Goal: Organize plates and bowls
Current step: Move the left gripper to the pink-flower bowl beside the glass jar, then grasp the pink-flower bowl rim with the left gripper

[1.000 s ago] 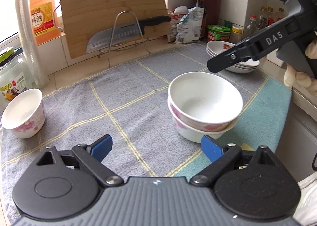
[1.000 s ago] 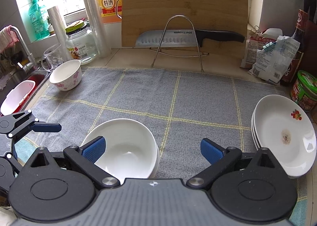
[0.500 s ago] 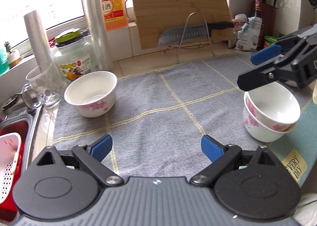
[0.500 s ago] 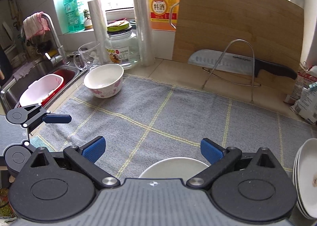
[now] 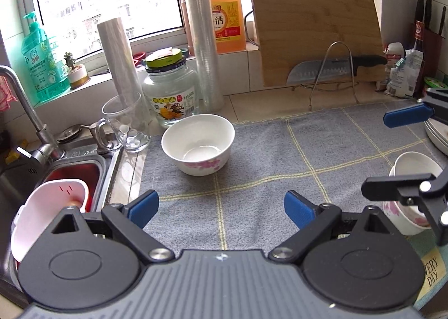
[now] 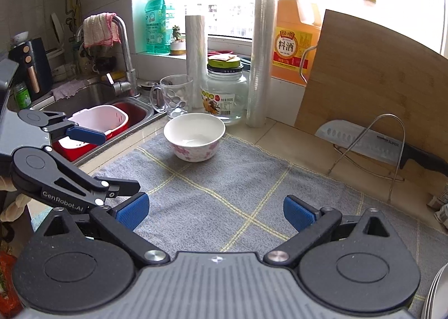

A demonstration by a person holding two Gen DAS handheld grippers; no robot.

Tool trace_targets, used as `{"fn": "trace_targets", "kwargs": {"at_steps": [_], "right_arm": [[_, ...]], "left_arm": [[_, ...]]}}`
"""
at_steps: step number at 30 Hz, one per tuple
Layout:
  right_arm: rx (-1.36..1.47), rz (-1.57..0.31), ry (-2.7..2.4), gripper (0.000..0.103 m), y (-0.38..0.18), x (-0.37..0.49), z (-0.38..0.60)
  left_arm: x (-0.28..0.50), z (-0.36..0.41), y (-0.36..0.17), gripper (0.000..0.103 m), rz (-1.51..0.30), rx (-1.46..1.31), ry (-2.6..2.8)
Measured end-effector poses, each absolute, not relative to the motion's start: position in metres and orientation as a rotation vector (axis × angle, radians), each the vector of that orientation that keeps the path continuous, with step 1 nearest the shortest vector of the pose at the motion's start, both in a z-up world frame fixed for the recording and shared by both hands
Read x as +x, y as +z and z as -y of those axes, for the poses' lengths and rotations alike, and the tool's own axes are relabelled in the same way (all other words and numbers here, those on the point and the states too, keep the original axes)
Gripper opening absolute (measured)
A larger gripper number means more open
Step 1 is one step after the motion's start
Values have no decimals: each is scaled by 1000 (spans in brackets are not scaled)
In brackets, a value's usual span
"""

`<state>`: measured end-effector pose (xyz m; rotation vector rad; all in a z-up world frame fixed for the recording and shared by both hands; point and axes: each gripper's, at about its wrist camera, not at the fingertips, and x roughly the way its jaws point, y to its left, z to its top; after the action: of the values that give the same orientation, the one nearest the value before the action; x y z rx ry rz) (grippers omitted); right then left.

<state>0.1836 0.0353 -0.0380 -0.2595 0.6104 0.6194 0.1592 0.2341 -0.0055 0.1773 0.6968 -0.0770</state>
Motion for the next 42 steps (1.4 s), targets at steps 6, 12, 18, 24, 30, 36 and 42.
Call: {"fn": "trace_targets", "kwargs": {"at_steps": [6,12,18,24,30,36,42], "right_arm": [[-244,-591,658,103,-33,178,-39],[-265,-582,609,103,-37,184,-56],[-309,-575,527,103,-47,199,-87],[-339,-585,474,103,-62,218,-119],[-286,-630,452,103,-79,240,-142],[-283,-641,436,103,-94,259,-161],[-269,-646,426,103,-107,278,-168]], "left_arm": [[168,-231,10,96,-659,220,-89],[201,-240,11,96,-651,247,-151],[243,-258,10,96,-655,269,-214],[284,-273,-2,96,-672,272,-249],[316,-284,-21,96,-714,281,-280],[337,-292,-36,93,-764,260,-332],[352,-295,-47,80,-809,257,-382]]}}
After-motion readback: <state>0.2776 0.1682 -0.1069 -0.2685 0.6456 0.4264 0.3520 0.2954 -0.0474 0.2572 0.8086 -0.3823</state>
